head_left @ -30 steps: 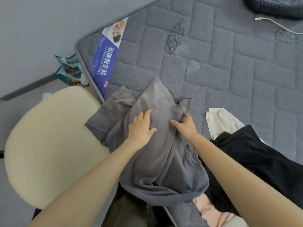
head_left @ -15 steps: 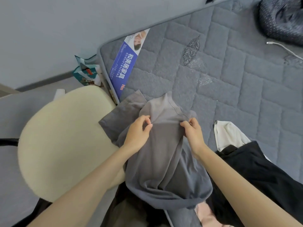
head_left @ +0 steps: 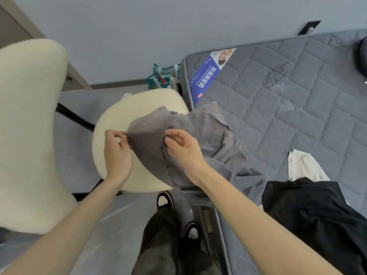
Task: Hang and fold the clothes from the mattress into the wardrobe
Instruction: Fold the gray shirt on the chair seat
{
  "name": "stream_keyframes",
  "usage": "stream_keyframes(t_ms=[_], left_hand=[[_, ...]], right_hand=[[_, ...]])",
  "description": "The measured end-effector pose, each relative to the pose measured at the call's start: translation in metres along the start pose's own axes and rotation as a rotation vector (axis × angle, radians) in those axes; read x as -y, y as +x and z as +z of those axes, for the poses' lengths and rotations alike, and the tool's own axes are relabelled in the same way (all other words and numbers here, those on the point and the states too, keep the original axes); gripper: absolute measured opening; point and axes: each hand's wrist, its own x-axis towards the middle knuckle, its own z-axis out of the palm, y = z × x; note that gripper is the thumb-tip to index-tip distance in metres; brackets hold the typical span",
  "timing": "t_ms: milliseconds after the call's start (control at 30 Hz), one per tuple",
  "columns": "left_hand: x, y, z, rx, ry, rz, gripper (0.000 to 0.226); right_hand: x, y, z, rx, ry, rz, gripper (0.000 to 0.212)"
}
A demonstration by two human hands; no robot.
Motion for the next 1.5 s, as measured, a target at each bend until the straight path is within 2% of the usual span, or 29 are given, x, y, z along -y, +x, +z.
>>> stream_keyframes(t_ms=[67,133,233,367,433,467,633,733,867,967,1100,1233,1300,1400,1500], left_hand=[[0.010,0.010,-0.022,-0.042,0.034,-0.112,0.014],[0.019,0.013,-0.032,-0.002,0.144,-0.193,0.026],[0.026,0.009,-0.033,0.121,0.165,-0.095,0.029],[0.026,-0.002,-0.011,0.380,0.217,0.021,0.024],[0.023,-0.006,0.004,0.503,0.261,0.122,0.023],[0.020,-0.007,0.014,0.564,0.285,0.171,0.024],[0.003,-0.017,0.069,0.918,0.387,0.355,0.023],[0.002,-0.022,0.108,1.038,0.471,0.438,0.025],[0.005,-0.025,0.161,1.167,0.638,0.545,0.036],[0.005,-0.030,0.198,1.307,0.776,0.623,0.044],[0.003,-0.045,0.238,1.455,1.014,0.744,0.048],[-0.008,-0.054,0.275,1.325,1.078,0.967,0.045],[-0.008,-0.053,0.294,1.245,1.103,1.076,0.064],[-0.006,-0.050,0.319,1.199,1.216,1.166,0.094],[-0.006,-0.045,0.331,1.210,1.242,1.157,0.090]], right_hand=[[-0.010,0.001,0.021,0.019,-0.062,0.003,0.028],[-0.025,0.002,0.025,-0.023,-0.247,-0.039,0.030],[-0.046,0.009,0.011,-0.155,-0.478,-0.028,0.030],[-0.061,0.014,-0.028,-0.358,-0.603,0.082,0.029],[-0.067,0.015,-0.053,-0.408,-0.714,0.135,0.030],[-0.070,0.015,-0.065,-0.391,-0.767,0.157,0.029],[-0.087,0.009,-0.122,-0.068,-1.220,0.221,0.034],[-0.098,0.009,-0.149,0.019,-1.416,0.305,0.039],[-0.113,0.006,-0.175,0.081,-1.550,0.378,0.052],[-0.116,-0.007,-0.190,0.021,-1.578,0.383,0.054],[-0.118,-0.047,-0.207,-0.177,-1.554,0.423,0.057],[-0.127,-0.076,-0.227,-0.429,-1.332,0.615,0.043],[-0.137,-0.076,-0.232,-0.531,-1.132,0.675,0.057],[-0.150,-0.068,-0.226,-0.480,-0.956,0.805,0.084],[-0.160,-0.063,-0.220,-0.436,-0.992,0.884,0.087]])
